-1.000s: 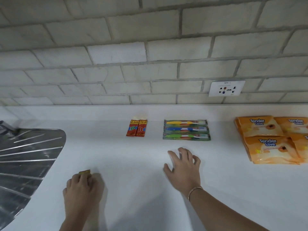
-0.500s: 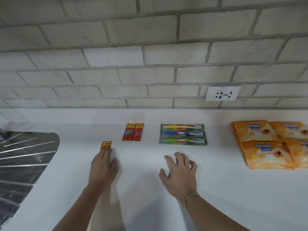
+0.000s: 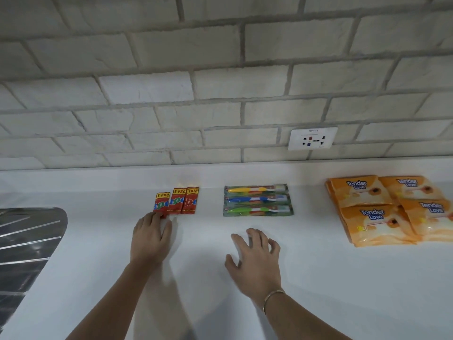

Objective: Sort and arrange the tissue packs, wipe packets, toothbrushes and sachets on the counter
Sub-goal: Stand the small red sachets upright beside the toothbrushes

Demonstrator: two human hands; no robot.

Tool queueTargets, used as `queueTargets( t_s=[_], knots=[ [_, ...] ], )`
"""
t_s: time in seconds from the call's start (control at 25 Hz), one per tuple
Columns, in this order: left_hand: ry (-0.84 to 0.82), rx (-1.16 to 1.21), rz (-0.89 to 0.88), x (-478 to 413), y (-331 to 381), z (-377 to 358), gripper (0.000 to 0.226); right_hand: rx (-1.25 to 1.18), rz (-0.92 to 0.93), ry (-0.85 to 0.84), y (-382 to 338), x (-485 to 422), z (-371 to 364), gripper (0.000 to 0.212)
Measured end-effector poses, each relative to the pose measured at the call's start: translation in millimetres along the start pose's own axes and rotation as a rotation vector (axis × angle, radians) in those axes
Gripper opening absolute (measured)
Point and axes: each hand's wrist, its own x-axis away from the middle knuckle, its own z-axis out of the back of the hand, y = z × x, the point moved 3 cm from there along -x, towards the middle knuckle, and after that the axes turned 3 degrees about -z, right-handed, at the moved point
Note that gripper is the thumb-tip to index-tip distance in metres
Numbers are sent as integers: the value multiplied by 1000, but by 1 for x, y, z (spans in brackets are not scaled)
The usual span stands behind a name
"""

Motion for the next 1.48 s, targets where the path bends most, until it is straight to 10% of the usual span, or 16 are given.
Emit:
queueTargets(
  t_s=[1.48],
  knots=[
    [-125, -60, -49, -7, -1, -4, 57, -16, -10, -34, 0, 0, -2, 53]
  ],
)
